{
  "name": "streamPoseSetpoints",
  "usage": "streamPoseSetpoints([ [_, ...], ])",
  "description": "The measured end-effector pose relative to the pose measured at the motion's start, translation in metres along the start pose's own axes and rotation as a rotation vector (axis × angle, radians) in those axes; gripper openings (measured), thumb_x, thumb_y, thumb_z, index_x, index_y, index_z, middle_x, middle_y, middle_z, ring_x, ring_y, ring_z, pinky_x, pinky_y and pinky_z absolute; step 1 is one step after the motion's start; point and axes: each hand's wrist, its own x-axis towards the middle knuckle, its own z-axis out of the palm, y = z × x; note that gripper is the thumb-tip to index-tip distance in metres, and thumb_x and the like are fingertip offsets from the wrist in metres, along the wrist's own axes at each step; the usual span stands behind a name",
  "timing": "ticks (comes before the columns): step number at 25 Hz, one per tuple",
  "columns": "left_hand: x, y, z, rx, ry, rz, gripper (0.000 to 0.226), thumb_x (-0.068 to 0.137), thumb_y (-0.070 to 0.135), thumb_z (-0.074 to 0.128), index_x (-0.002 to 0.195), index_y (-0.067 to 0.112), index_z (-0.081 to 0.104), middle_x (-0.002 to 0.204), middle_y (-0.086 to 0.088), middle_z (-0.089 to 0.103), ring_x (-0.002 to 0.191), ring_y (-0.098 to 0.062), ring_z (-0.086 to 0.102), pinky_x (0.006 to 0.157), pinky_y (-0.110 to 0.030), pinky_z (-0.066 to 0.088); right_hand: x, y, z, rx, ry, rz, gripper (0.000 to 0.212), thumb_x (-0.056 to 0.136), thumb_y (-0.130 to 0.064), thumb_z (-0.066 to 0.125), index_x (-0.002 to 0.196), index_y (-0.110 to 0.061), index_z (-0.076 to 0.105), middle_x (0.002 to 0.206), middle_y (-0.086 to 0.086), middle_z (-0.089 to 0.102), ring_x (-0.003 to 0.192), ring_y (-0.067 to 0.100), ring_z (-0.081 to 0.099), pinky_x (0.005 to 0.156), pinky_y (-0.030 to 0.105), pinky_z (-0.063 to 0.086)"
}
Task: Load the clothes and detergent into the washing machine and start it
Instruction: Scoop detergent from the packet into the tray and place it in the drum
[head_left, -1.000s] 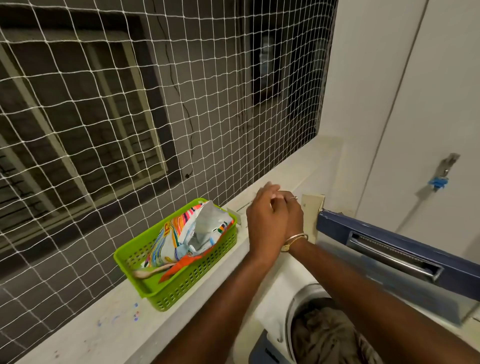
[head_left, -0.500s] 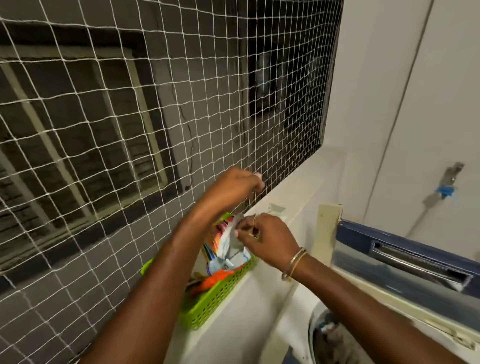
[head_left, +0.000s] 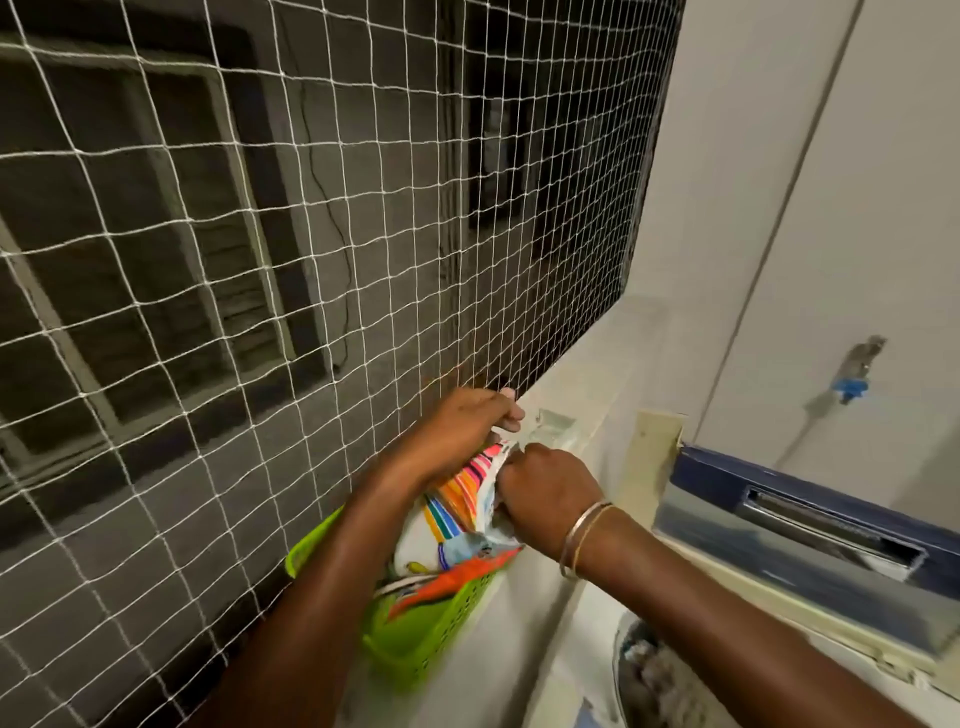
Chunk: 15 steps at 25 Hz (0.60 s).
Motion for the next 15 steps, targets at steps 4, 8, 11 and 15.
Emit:
streamPoseSetpoints([
  [4, -0.003, -0.001, 0.000, -0.005, -0.001, 0.008, 0.037, 0.104, 0.028, 0.044, 0.109, 0.002, 0.070, 0.106, -0.011, 0.072, 0.089, -0.017, 0.063, 0.077, -0.021, 0.048, 0.003, -0.002, 0.002, -0.016, 0.035, -0.014, 0.026, 0.095, -0.022, 0.052, 0.113, -0.007, 0.064, 0.108, 0.015, 0.065, 0.102, 0.035, 0.059, 0.077, 0.038, 0.048],
  [8, -0.003, -0.002, 0.001, -0.034, -0.008, 0.002, 0.036, 0.104, 0.028, 0.044, 0.109, 0.004, 0.071, 0.106, -0.011, 0.072, 0.086, -0.014, 0.063, 0.071, -0.017, 0.049, 0.002, 0.001, 0.003, -0.078, 0.080, -0.028, 0.018, 0.069, -0.025, 0.080, 0.079, -0.012, 0.072, 0.071, 0.010, 0.067, 0.069, 0.030, 0.061, 0.053, 0.032, 0.044],
  [11, 0.000, -0.004, 0.002, -0.041, -0.008, 0.001, 0.038, 0.104, 0.029, 0.044, 0.109, 0.004, 0.071, 0.106, -0.012, 0.072, 0.089, -0.015, 0.065, 0.078, -0.022, 0.049, -0.003, 0.006, 0.006, -0.069, 0.156, -0.027, 0.017, 0.062, -0.023, 0.082, 0.068, -0.014, 0.069, 0.062, 0.007, 0.063, 0.062, 0.029, 0.057, 0.051, 0.031, 0.037],
  [15, -0.004, -0.006, 0.005, -0.096, 0.019, -0.001, 0.037, 0.103, 0.027, 0.046, 0.109, -0.002, 0.070, 0.107, -0.019, 0.072, 0.089, -0.022, 0.066, 0.074, -0.022, 0.053, -0.008, 0.015, 0.000, -0.021, 0.208, -0.004, 0.009, 0.069, -0.019, 0.073, 0.067, -0.023, 0.065, 0.063, -0.001, 0.064, 0.061, 0.027, 0.062, 0.052, 0.029, 0.037],
])
